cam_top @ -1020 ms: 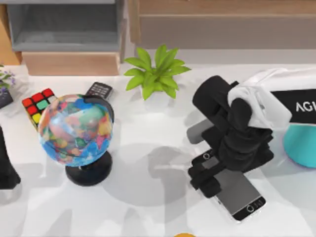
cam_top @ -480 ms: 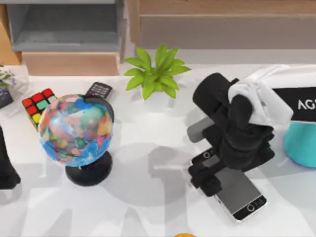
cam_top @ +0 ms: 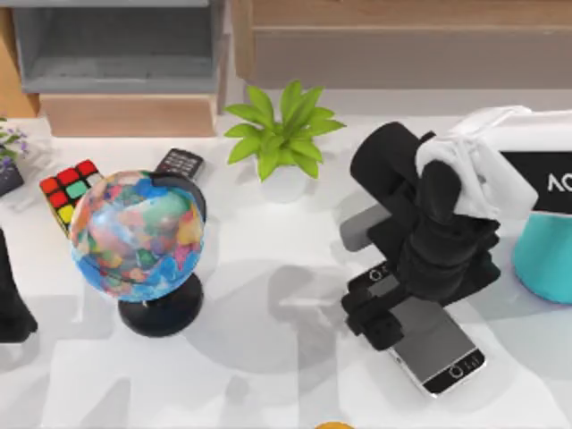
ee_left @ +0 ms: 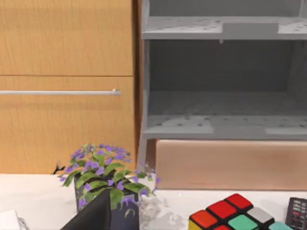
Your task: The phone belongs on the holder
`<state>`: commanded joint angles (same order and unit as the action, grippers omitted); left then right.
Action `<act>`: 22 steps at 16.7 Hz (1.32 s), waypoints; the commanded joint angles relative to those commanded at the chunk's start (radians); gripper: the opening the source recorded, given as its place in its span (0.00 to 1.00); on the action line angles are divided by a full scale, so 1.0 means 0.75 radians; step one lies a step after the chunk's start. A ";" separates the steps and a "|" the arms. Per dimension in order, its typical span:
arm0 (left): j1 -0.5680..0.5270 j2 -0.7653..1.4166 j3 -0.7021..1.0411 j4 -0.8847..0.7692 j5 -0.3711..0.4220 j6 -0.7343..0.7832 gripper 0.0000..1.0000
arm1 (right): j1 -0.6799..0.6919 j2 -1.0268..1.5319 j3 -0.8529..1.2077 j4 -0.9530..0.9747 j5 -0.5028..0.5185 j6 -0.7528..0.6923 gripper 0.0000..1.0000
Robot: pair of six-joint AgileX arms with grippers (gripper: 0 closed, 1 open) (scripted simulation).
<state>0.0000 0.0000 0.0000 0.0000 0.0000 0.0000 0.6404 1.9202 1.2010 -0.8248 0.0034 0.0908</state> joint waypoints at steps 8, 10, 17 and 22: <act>0.000 0.000 0.000 0.000 0.000 0.000 1.00 | -0.128 -0.239 0.069 0.114 -0.184 -0.060 0.00; 0.000 0.000 0.000 0.000 0.000 0.000 1.00 | -0.217 -0.351 0.069 0.177 -0.270 -0.091 0.00; 0.000 0.000 0.000 0.000 0.000 0.000 1.00 | -0.643 -0.770 -0.005 0.415 -0.540 -0.236 0.00; 0.000 0.000 0.000 0.000 0.000 0.000 1.00 | -1.001 -1.006 -0.145 0.583 -0.643 -0.354 0.00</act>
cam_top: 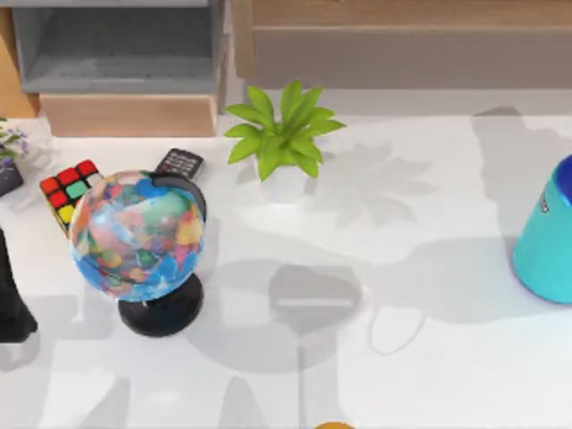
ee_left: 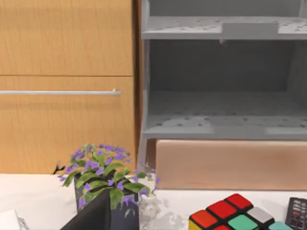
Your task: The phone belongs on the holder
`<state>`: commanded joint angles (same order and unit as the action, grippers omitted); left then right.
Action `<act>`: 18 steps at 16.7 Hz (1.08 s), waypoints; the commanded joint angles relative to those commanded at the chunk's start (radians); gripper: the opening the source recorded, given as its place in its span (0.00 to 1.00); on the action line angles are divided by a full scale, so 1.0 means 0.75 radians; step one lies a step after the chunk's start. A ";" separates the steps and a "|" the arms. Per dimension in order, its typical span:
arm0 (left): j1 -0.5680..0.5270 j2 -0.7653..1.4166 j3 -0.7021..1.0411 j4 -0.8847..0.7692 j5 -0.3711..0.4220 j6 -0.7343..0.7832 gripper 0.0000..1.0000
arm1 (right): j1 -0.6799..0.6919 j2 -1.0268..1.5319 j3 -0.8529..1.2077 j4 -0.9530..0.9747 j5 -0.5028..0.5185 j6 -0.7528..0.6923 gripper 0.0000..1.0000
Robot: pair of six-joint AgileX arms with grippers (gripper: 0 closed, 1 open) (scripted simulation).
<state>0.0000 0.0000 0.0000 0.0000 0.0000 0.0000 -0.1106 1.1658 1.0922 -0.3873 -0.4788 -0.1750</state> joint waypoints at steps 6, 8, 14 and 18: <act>0.000 0.000 0.000 0.000 0.000 0.000 1.00 | -0.379 -0.141 -0.296 0.199 -0.038 -0.113 0.00; 0.000 0.000 0.000 0.000 0.000 0.000 1.00 | -0.473 -0.161 -0.408 0.266 -0.041 -0.136 0.00; 0.000 0.000 0.000 0.000 0.000 0.000 1.00 | -0.641 -0.177 -0.668 0.432 -0.055 -0.155 0.00; 0.000 0.000 0.000 0.000 0.000 0.000 1.00 | -0.667 -0.173 -0.722 0.469 -0.059 -0.151 0.00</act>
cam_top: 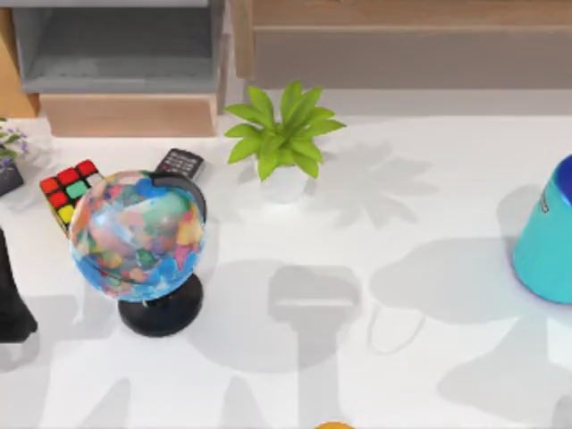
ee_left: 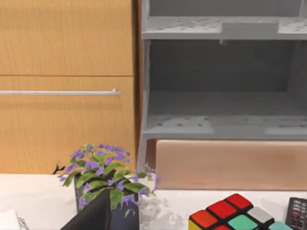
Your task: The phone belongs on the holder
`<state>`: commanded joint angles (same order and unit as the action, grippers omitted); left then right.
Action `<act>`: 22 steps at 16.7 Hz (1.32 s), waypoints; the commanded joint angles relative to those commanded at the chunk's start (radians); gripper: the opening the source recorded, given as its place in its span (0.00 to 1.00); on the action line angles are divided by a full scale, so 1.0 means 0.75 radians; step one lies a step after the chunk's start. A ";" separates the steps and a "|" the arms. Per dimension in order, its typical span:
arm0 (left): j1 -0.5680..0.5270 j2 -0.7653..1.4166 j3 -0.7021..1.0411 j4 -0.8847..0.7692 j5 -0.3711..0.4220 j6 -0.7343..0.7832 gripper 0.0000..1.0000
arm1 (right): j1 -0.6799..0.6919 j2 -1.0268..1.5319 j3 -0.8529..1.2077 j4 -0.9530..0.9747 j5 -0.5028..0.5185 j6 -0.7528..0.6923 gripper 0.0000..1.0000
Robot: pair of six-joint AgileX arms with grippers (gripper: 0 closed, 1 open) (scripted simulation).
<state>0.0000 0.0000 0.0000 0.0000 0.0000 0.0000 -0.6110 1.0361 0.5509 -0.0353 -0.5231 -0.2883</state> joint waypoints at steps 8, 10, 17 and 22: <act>0.000 0.000 0.000 0.000 0.000 0.000 1.00 | 0.043 0.021 -0.012 0.047 0.012 0.005 0.00; 0.000 0.000 0.000 0.000 0.000 0.000 1.00 | 0.075 0.054 -0.007 0.097 0.039 0.005 0.00; 0.000 0.000 0.000 0.000 0.000 0.000 1.00 | 0.141 0.281 0.025 0.294 0.127 0.069 0.00; 0.000 0.000 0.000 0.000 0.000 0.000 1.00 | 0.143 0.304 0.026 0.315 0.128 0.083 0.00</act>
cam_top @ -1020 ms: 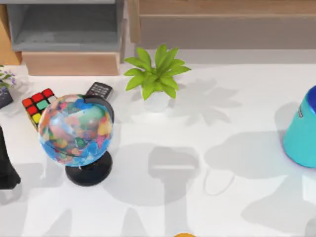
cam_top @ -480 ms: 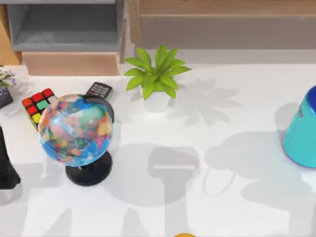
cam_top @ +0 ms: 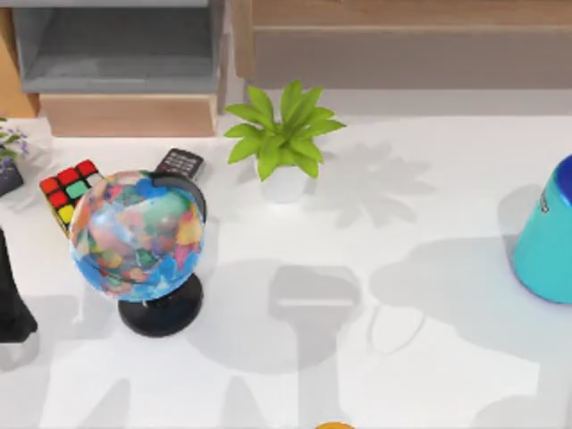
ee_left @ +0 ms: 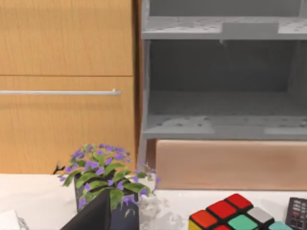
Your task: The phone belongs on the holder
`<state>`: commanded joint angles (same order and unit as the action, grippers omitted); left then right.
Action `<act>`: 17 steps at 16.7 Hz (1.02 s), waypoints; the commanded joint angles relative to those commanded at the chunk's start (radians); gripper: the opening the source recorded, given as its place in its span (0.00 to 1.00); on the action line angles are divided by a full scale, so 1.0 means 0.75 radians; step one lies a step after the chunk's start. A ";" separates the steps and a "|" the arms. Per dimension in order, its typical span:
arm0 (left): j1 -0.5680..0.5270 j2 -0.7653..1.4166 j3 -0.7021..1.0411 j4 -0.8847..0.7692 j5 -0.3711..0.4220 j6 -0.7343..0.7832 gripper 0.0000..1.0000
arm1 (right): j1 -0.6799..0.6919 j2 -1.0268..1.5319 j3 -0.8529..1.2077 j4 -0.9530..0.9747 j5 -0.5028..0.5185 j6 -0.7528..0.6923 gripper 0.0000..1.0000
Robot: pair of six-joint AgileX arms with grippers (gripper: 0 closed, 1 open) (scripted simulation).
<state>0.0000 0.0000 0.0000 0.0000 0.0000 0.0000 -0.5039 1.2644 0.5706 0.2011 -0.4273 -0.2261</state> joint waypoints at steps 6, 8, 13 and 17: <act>0.000 0.000 0.000 0.000 0.000 0.000 1.00 | 0.000 0.000 0.000 0.000 0.000 0.000 0.45; 0.000 0.000 0.000 0.000 0.000 0.000 1.00 | 0.000 0.000 0.000 0.000 0.000 0.000 0.60; 0.000 0.000 0.000 0.000 0.000 0.000 1.00 | 0.000 0.000 0.000 0.000 0.000 0.000 0.98; 0.000 0.000 0.000 0.000 0.000 0.000 1.00 | 0.000 0.000 0.000 0.000 0.000 0.000 1.00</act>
<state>0.0000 0.0000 0.0000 0.0000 0.0000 0.0000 -0.5039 1.2644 0.5706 0.2011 -0.4273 -0.2261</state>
